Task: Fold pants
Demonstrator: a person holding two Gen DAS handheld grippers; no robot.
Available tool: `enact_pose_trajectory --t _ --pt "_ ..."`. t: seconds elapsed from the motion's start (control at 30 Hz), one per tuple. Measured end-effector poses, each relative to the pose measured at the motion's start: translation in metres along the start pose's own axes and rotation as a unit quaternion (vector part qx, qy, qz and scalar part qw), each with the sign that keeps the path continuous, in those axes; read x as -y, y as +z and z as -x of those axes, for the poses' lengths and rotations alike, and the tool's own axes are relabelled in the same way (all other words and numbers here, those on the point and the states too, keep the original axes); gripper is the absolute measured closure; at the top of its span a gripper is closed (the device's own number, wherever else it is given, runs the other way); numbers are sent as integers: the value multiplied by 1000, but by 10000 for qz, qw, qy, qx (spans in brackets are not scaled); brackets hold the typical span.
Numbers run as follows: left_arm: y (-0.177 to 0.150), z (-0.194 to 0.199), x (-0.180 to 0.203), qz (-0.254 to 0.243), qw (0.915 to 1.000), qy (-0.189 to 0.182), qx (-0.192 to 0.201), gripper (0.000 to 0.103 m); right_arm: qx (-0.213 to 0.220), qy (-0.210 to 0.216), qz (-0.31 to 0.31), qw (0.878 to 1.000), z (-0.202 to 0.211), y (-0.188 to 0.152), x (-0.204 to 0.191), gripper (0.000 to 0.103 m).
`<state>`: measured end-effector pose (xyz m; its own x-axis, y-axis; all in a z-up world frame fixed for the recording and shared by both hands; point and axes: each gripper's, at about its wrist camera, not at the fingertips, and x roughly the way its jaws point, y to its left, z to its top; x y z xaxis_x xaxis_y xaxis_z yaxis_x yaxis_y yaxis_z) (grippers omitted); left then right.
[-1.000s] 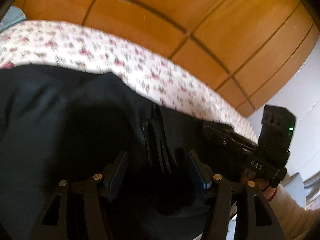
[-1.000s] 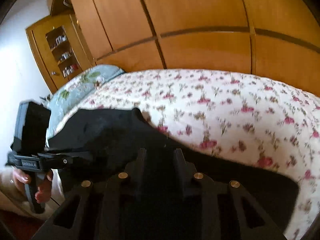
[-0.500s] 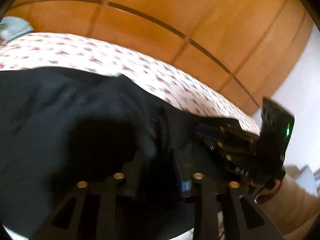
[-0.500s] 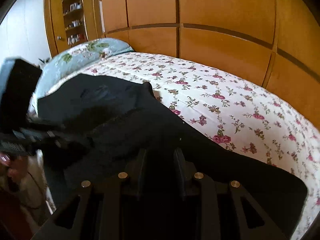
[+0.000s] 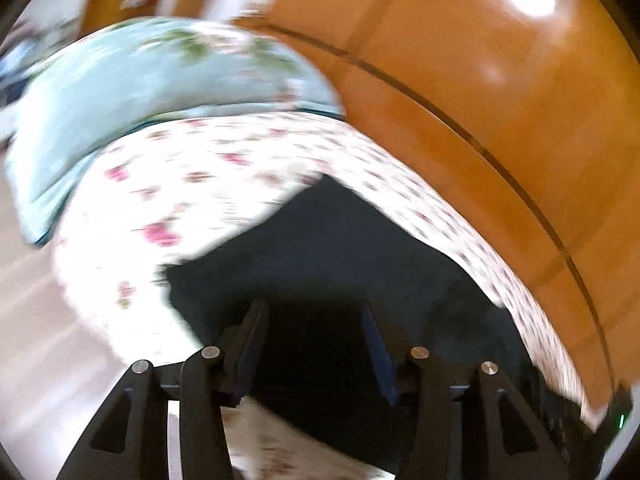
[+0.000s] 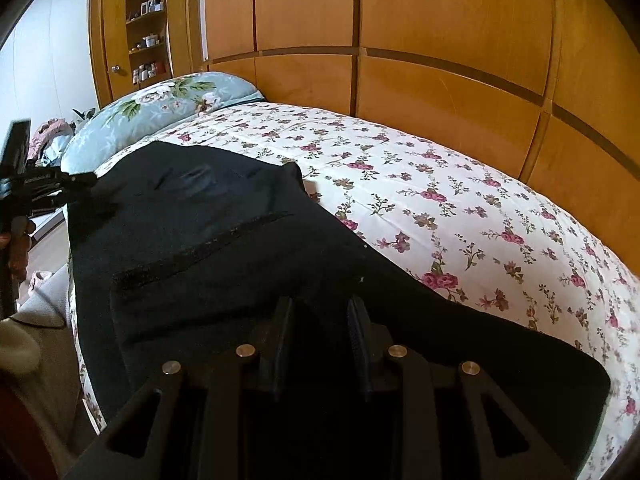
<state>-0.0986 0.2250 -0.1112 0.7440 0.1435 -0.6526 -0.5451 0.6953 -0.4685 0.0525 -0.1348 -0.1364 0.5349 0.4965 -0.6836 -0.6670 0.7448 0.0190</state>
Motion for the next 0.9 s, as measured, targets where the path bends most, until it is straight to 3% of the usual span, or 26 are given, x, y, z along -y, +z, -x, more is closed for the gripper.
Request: enact_pose_trajectory --t 0.07,0.13,0.27,0.3,0.47,0.6,0.87,0.9 --pt "1 9 -20 255 9995 -34 192 54 4 -6 4 10000 0 0 -1 73" --pt "0 14 -25 198 9995 -23 242 54 7 -9 10 10000 0 0 -1 73" --pt "-3 37 -24 -13 9946 396 958 52 15 -3 -1 10000 1 0 -1 73" --pt "-3 38 -27 -22 9944 398 976 46 18 -1 -2 10000 0 0 -1 73" --pt "-4 13 -46 385 9991 109 159 45 31 18 -35 10000 0 0 0 73" --pt "-11 -2 -54 641 9977 -170 -126 45 32 -24 -11 10000 0 0 -1 73" --pt "-2 -11 -61 953 9941 -524 32 44 35 -25 -10 10000 0 0 -1 73" --pt "-1 -11 -60 953 9943 -480 38 51 35 -26 -8 10000 0 0 -1 73"
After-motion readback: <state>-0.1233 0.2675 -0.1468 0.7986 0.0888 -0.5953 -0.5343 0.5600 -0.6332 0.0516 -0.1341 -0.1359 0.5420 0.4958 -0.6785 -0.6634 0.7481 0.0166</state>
